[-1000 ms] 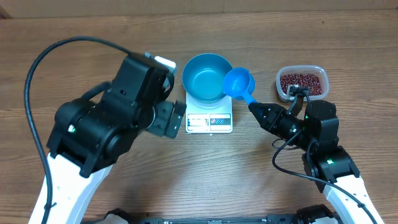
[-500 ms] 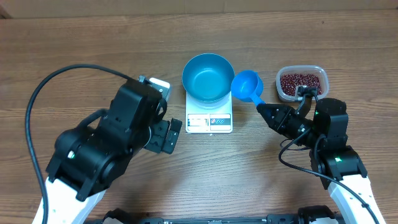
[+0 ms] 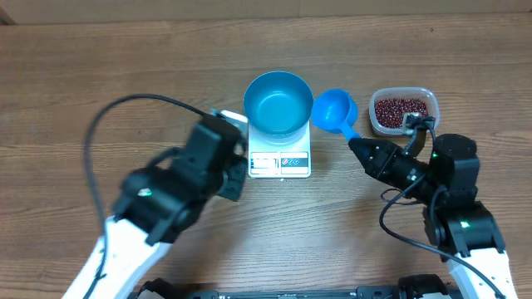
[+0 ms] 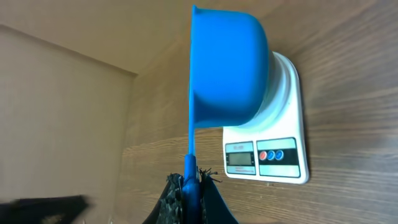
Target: Scoop item into bowl and weigh 150g on scale
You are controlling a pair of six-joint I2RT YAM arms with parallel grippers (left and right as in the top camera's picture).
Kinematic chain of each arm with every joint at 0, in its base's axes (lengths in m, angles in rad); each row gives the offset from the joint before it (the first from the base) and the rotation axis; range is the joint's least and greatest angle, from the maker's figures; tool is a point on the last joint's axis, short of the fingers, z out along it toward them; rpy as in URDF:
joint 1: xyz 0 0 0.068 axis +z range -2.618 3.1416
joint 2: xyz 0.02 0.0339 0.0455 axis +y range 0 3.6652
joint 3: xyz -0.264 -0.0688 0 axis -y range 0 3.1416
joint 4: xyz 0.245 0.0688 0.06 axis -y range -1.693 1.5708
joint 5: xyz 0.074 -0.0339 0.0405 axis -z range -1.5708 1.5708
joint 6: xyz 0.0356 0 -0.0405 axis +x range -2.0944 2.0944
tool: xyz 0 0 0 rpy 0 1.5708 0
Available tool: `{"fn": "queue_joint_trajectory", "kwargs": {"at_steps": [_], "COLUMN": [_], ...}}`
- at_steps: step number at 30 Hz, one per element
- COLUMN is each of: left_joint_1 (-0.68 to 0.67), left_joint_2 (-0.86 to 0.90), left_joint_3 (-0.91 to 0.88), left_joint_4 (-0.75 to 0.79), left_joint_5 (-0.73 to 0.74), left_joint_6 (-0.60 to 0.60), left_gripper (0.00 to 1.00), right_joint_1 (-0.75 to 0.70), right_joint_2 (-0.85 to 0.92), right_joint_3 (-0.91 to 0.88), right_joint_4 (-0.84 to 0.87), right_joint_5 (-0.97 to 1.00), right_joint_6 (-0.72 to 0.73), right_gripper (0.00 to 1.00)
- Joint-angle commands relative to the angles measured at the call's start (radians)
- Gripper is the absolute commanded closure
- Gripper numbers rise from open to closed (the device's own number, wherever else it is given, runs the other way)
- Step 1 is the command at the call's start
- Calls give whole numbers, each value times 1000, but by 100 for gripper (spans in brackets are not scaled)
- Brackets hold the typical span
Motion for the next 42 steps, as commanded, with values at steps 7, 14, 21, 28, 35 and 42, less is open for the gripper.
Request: {"fn": "queue_joint_trajectory", "kwargs": {"at_steps": [7,14,21,28,35,42], "left_joint_1": [-65,-65,-65,-65,-65,-65], "left_joint_2": [144,357,489,553,599,631], "left_joint_3": [-277,-298,-298,-298,-298,-298], "left_joint_4": [382,620,738,796,841,871], "left_joint_5": [32,64,142,167,157,128], "left_joint_6": [182,272,325,402,402,402], "left_gripper": [96,96,96,96,96,96], "right_joint_1": [-115,-203,-323,-388,-389,-389], "right_joint_2": [-23,-23,-23,-23,-23,-23], "right_joint_3": [138,165,166,166,166,166], "right_joint_4": [-108,-131,-192,-209,-224,-225], "right_joint_5": [13,11,-34,-63,-63,-63], "right_joint_6": [-79,-118,-184,-210,-229,-229], "right_gripper": [96,96,96,96,96,96]}}
